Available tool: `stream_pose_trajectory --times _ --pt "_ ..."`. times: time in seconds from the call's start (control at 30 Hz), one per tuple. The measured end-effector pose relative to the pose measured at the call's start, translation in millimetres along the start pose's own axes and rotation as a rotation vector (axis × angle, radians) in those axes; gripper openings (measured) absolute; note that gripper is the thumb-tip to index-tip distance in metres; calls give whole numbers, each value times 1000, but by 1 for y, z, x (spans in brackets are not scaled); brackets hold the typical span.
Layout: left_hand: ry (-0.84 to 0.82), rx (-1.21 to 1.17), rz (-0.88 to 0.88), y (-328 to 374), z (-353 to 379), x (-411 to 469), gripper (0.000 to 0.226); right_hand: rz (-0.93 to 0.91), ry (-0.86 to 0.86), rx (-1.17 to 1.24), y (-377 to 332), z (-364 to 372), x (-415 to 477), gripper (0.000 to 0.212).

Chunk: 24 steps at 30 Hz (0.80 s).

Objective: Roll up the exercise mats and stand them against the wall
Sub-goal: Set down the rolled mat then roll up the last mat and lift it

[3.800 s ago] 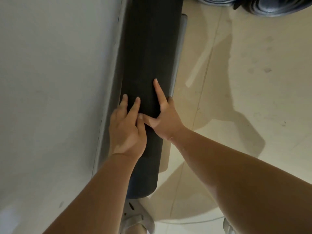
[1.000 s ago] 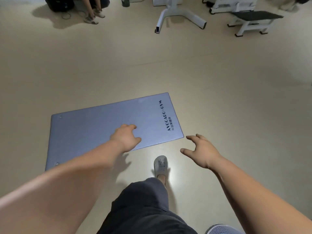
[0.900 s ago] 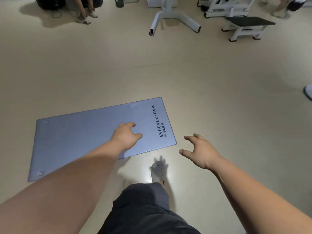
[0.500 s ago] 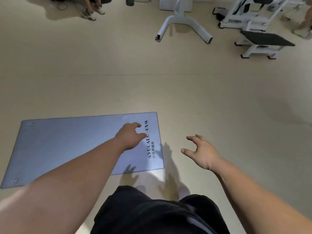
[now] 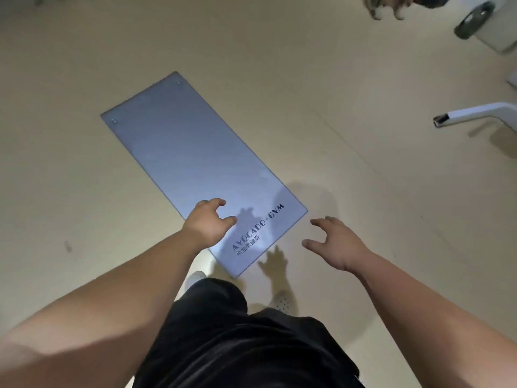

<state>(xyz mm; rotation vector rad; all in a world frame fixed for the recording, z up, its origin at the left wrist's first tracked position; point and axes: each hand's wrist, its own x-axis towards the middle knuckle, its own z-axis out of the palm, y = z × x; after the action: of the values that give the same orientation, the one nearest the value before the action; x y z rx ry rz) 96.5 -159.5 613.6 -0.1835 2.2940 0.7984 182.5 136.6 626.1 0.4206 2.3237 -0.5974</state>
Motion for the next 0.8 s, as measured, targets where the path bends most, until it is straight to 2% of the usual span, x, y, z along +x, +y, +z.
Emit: stream_pose_trajectory --times 0.17,0.37,0.6,0.8 --pt "98 -98 -88 -20 10 -18 61 -87 -35 -117 -6 -26 27 74" --pt "97 -164 -163 -34 38 12 62 -133 -79 -220 -1 -22 72 76" --pt "165 -239 -354 -40 97 53 62 -283 -275 -351 5 -7 176 76" --pt "154 -295 -554 -42 187 110 66 -412 -441 -591 31 24 288 77"
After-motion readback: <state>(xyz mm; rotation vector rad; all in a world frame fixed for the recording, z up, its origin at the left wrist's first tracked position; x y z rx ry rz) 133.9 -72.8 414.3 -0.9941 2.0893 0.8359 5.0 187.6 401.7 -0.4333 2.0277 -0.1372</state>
